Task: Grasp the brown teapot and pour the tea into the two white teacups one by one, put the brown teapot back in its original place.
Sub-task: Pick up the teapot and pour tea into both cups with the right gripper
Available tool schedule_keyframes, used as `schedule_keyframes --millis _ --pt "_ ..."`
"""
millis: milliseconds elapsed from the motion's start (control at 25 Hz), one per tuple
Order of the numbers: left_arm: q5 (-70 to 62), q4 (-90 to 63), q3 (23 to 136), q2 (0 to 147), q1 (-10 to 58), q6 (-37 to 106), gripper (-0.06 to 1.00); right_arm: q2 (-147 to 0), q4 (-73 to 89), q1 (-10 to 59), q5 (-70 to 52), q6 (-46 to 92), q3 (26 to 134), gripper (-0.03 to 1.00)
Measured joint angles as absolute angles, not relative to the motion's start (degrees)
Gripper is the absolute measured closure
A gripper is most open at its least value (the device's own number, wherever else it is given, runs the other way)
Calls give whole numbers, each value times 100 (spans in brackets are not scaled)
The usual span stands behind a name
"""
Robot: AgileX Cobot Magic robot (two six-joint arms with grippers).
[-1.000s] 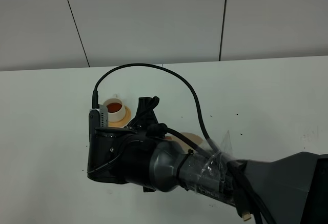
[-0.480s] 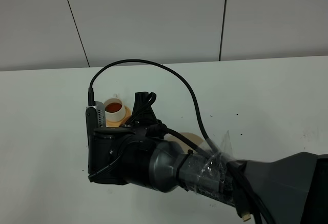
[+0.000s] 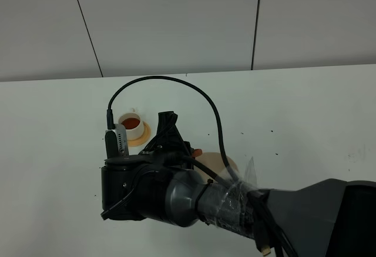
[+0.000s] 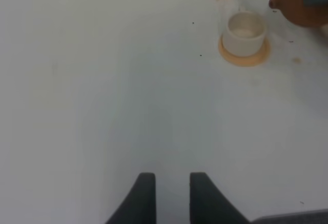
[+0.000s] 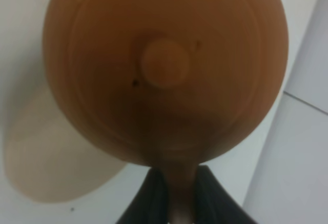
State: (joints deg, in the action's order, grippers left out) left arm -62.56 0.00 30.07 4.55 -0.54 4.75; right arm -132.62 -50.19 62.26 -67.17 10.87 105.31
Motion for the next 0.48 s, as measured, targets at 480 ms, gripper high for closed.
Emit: schedule_keyframes --millis 480 --pt "-6256 0 3007 455 -54 475 71 -13262 -5245 6324 -6842 1048 10531 87"
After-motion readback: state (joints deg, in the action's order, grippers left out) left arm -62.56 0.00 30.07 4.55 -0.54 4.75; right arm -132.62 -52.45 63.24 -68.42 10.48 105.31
